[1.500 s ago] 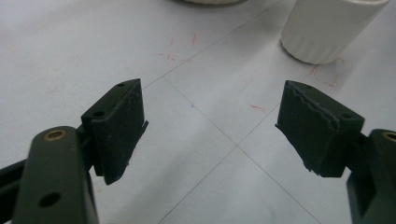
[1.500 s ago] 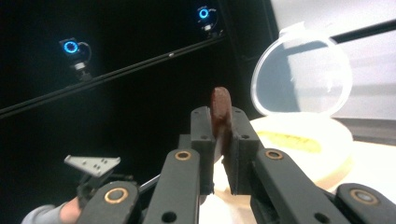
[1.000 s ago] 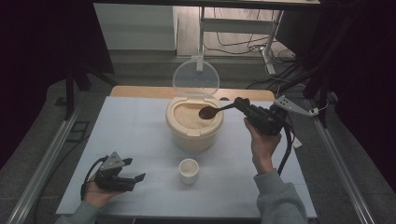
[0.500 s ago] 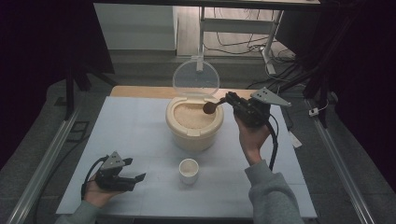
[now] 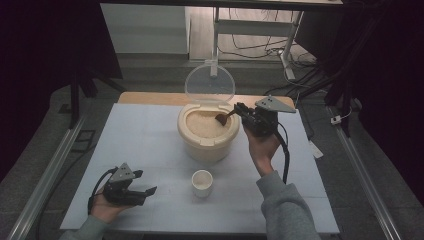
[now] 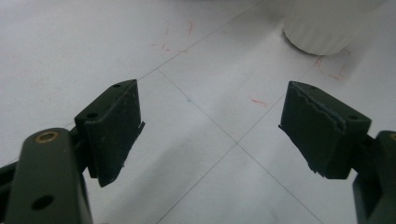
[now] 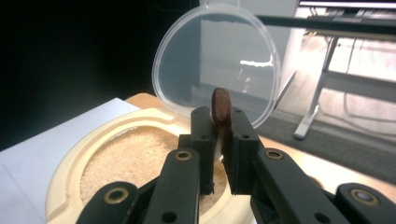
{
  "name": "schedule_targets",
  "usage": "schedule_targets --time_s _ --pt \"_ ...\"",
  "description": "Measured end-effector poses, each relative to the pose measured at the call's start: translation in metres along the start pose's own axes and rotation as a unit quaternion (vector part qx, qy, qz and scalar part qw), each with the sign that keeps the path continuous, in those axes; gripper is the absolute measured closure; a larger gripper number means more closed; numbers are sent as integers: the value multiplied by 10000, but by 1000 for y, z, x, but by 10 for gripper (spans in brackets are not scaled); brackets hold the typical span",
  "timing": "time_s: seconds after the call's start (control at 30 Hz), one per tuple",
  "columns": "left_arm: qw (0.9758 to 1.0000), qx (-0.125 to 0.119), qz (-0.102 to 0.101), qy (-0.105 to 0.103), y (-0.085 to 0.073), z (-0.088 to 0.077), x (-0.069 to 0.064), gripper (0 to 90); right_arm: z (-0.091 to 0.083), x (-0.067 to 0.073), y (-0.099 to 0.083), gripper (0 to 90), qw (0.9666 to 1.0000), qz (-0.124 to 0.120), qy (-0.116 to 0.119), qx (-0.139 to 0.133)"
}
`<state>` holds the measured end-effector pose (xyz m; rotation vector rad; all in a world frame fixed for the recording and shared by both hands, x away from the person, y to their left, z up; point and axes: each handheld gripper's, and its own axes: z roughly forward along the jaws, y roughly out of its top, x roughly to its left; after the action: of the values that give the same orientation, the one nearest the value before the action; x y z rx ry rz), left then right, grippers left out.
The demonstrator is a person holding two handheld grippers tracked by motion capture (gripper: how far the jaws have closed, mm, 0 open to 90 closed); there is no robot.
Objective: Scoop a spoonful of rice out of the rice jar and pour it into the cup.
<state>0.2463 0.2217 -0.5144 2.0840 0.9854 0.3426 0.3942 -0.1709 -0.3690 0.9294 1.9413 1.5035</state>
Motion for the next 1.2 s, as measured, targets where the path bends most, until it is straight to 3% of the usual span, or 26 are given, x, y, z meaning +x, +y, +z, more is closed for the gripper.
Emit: schedule_targets --time_s 0.03,0.23,0.47,0.53,0.57,0.77,0.9,0.93,0.97,1.13,1.2 --pt "10000 -3 0 2 0 0 0 204 0 0 0 830 10000 0 0 0" --pt "10000 -8 -3 6 0 0 1 204 7 -9 -11 830 9984 548 151 39" --pt "10000 17 10 10 1 2 0 204 16 -19 -26 831 9906 1323 335 4" --pt "10000 18 11 11 1 1 1 204 16 -24 -29 831 9861 1622 371 -26" --pt "10000 17 6 13 1 1 1 204 16 -24 -29 831 9861 1622 371 -26" --pt "10000 3 -8 13 1 1 1 204 15 -32 -34 827 9746 2191 470 16" --pt "10000 5 5 12 1 2 1 204 14 -36 -37 828 9689 2416 541 27" --pt "10000 3 5 12 1 2 1 204 14 -37 -38 829 9664 2502 583 39" --pt "10000 2 2 12 1 1 1 204 14 -39 -39 827 9609 2690 657 27" --pt "10000 -6 5 17 2 1 1 204 12 -41 -40 829 9552 2870 721 27" --pt "10000 -7 2 17 2 1 1 204 11 -43 -40 831 9511 3000 740 13"
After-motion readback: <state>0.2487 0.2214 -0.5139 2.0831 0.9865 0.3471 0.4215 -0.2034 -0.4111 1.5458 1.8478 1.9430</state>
